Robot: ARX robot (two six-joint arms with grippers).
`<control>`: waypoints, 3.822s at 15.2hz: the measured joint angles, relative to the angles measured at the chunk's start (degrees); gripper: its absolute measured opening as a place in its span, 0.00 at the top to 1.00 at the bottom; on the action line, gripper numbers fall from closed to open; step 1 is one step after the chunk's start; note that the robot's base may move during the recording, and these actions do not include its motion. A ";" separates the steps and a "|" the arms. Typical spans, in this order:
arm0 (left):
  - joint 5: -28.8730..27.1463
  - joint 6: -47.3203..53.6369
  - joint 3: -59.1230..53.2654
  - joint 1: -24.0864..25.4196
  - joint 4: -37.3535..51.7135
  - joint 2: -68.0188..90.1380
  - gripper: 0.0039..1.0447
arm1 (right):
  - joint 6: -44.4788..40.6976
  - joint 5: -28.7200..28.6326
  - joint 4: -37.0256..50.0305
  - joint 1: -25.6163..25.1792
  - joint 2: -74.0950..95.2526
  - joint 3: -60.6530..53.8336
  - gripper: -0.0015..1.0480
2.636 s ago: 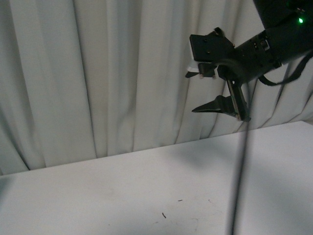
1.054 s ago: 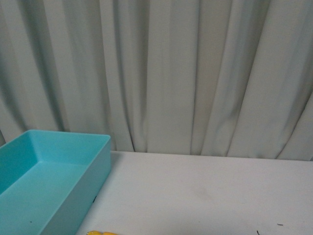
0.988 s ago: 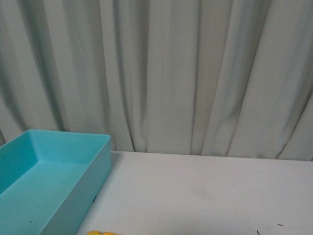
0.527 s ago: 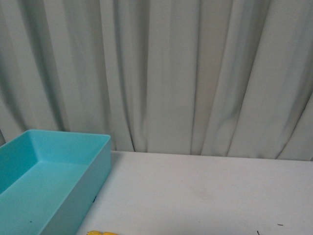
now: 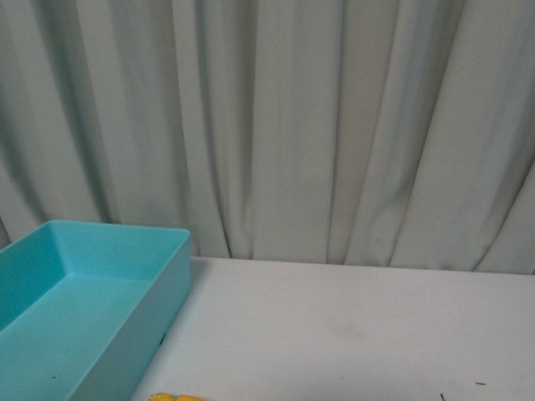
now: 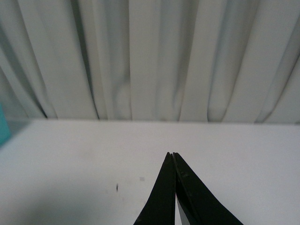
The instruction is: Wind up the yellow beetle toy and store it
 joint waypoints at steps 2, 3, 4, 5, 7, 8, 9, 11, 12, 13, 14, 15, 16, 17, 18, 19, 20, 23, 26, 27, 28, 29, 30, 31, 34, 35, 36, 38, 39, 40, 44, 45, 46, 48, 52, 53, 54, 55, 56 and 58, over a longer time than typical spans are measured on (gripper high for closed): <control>0.04 0.02 0.00 0.00 0.00 0.00 0.06 | -0.04 0.20 -1.18 0.00 -3.69 0.00 0.98; 0.04 0.00 0.00 0.00 0.00 0.00 0.06 | -0.04 0.17 -0.98 -0.02 -3.82 0.00 0.98; 0.04 0.00 0.00 0.00 0.00 0.00 0.06 | -0.04 0.17 -0.96 -0.02 -3.82 0.00 0.98; 0.04 0.00 0.00 0.00 0.00 0.00 0.06 | -0.04 0.20 -0.98 -0.02 -3.82 0.00 0.93; 0.04 0.00 0.00 0.00 0.00 0.00 0.06 | -0.04 0.20 -0.98 0.00 -3.82 0.00 0.73; 0.04 0.00 0.00 0.00 0.00 0.00 0.06 | -0.04 0.20 -0.98 0.00 -3.82 0.00 0.57; 0.04 0.00 0.00 0.00 0.00 0.00 0.06 | -0.04 0.20 -0.98 0.00 -3.82 0.00 0.44; 0.04 0.00 0.00 0.00 0.00 0.00 0.06 | -0.04 0.17 -0.98 -0.02 -3.82 0.00 0.20; 0.04 0.02 0.00 0.00 0.00 0.00 0.06 | -0.04 0.20 -0.98 -0.02 -3.82 0.00 0.11; -3.56 -1.99 1.46 -1.07 -5.31 1.27 0.06 | 0.00 0.20 -0.96 -0.02 -3.82 0.00 0.04; -23.02 -17.11 12.11 -10.78 -27.65 17.77 0.06 | -0.04 0.33 -1.01 -0.02 -3.82 0.00 0.07; -36.74 -31.80 19.98 -16.94 -40.46 31.54 0.06 | -0.04 -0.02 -0.94 0.00 -3.82 0.00 0.06; -48.68 -44.19 24.35 -17.27 -48.04 37.16 0.06 | 0.00 0.26 -1.01 -0.07 -3.82 0.00 0.06; -57.64 -52.70 25.07 -13.68 -44.39 36.94 0.06 | -0.02 0.22 -0.98 -0.31 -3.82 0.00 0.06; -59.45 -54.01 25.05 -10.75 -40.59 35.43 0.06 | -0.02 0.24 -1.01 -0.33 -3.82 0.00 0.06; -57.72 -52.57 24.28 -5.97 -32.96 33.73 0.06 | 0.00 0.22 -0.96 -0.33 -3.82 0.00 0.06; -53.72 -48.09 23.08 -0.50 -25.75 33.99 0.06 | -0.02 0.20 -0.96 -0.33 -3.82 0.00 0.06; -40.50 -31.12 20.74 13.29 -7.80 39.67 0.06 | -0.02 0.20 -0.98 -0.33 -3.82 0.00 0.06; -29.24 -18.75 21.44 22.67 6.23 45.70 0.06 | -0.02 0.17 -1.03 -0.33 -3.78 0.00 0.06; -24.52 -14.88 22.73 25.22 10.10 48.98 0.06 | -0.02 0.20 -0.96 -0.33 -3.78 0.00 0.06; -18.36 -11.19 24.59 27.36 13.44 52.50 0.06 | -0.02 0.20 -1.01 -0.33 -3.78 0.00 0.06; -12.37 -7.30 26.97 28.79 14.69 56.06 0.06 | -0.02 0.20 -0.98 -0.33 -3.78 0.00 0.06; -0.11 -0.61 32.02 29.79 12.57 62.10 0.06 | -0.02 0.17 -1.01 -0.33 -3.78 0.00 0.06; 6.32 4.20 36.33 29.79 8.55 66.45 0.06 | -0.02 0.20 -0.98 -0.33 -3.78 0.00 0.06; 16.13 17.55 48.85 25.24 -5.79 77.35 0.06 | -0.02 0.20 -0.98 -0.33 -3.78 0.00 0.06; 16.90 21.49 52.72 23.04 -10.01 80.24 0.06 | -0.02 0.20 -1.01 -0.33 -3.78 0.00 0.06; 17.77 24.15 55.84 21.18 -13.49 82.49 0.06 | -0.02 0.20 -0.98 -0.33 -3.78 0.00 0.06; 18.75 29.99 62.36 16.68 -21.05 86.95 0.06 | -0.02 0.20 -0.98 -0.33 -3.78 0.00 0.06; 20.52 33.66 66.34 13.92 -26.80 89.53 0.06 | -0.02 0.20 -0.98 -0.33 -3.78 0.00 0.06; 22.12 37.05 69.92 11.65 -32.83 91.73 0.06 | -0.02 0.20 -0.98 -0.33 -3.78 0.00 0.06; 25.46 47.60 77.70 4.79 -52.41 97.50 0.06 | -0.02 0.20 -0.98 -0.33 -3.78 0.00 0.06; 26.38 48.39 77.50 2.43 -52.17 97.53 0.06 | -0.02 0.17 -0.98 -0.33 -3.78 0.00 0.06; 27.67 48.39 76.26 -0.85 -50.71 97.00 0.06 | -0.02 0.20 -1.01 -0.33 -3.78 0.00 0.06; 30.84 46.66 74.47 -6.03 -48.78 96.21 0.06 | -0.02 0.20 -0.98 -0.33 -3.78 0.00 0.06; 27.89 44.96 69.07 -11.63 -40.59 96.74 0.06 | -0.02 0.20 -0.98 -0.33 -3.78 0.00 0.06; 27.39 44.83 68.67 -11.63 -38.64 97.70 0.06 | -0.02 0.20 -1.01 -0.33 -3.78 0.00 0.06; 27.80 44.50 68.52 -11.72 -37.75 98.84 0.06 | -0.02 0.20 -0.98 -0.33 -3.78 0.00 0.06; 28.35 44.37 68.35 -11.98 -38.25 99.95 0.06 | -0.02 0.20 -0.98 -0.33 -3.78 0.00 0.06; 28.11 44.35 67.21 -12.68 -37.13 100.56 0.06 | -0.02 0.17 -0.98 -0.33 -3.78 0.00 0.06; 25.42 46.60 65.53 -14.53 -35.19 102.66 0.06 | -0.02 0.20 -0.98 -0.33 -3.78 0.00 0.06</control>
